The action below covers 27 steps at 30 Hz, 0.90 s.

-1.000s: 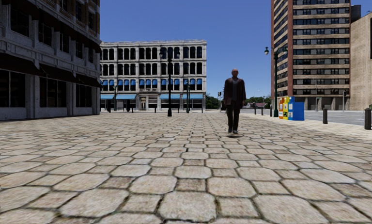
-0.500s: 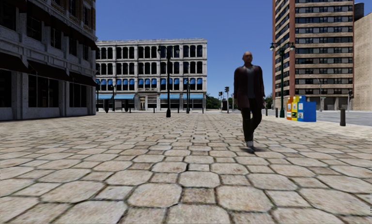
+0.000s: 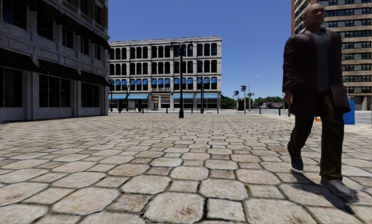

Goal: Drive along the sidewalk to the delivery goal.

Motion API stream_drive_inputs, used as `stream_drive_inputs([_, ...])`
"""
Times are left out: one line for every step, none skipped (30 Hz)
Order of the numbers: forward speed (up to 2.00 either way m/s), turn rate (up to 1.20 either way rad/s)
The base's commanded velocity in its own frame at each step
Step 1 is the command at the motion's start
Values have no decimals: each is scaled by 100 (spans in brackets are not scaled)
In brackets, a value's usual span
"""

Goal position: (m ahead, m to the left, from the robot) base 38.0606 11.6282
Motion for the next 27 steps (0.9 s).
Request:
stream_drive_inputs([200,54])
stream_drive_inputs([200,54])
stream_drive_inputs([200,53])
stream_drive_inputs([200,44])
stream_drive_inputs([200,44])
stream_drive_inputs([200,39])
stream_drive_inputs([200,31])
stream_drive_inputs([200,0])
stream_drive_inputs([200,0])
stream_drive_inputs([200,0])
stream_drive_inputs([200,0])
stream_drive_inputs([200,0])
stream_drive_inputs([200,0])
stream_drive_inputs([200,0])
stream_drive_inputs([200,0])
stream_drive_inputs([200,0])
stream_drive_inputs([200,0])
stream_drive_inputs([200,0])
stream_drive_inputs([200,0])
stream_drive_inputs([200,0])
stream_drive_inputs([200,0])
stream_drive_inputs([200,0])
stream_drive_inputs([200,0])
stream_drive_inputs([200,0])
stream_drive_inputs([200,0])
stream_drive_inputs([200,0])
stream_drive_inputs([200,0])
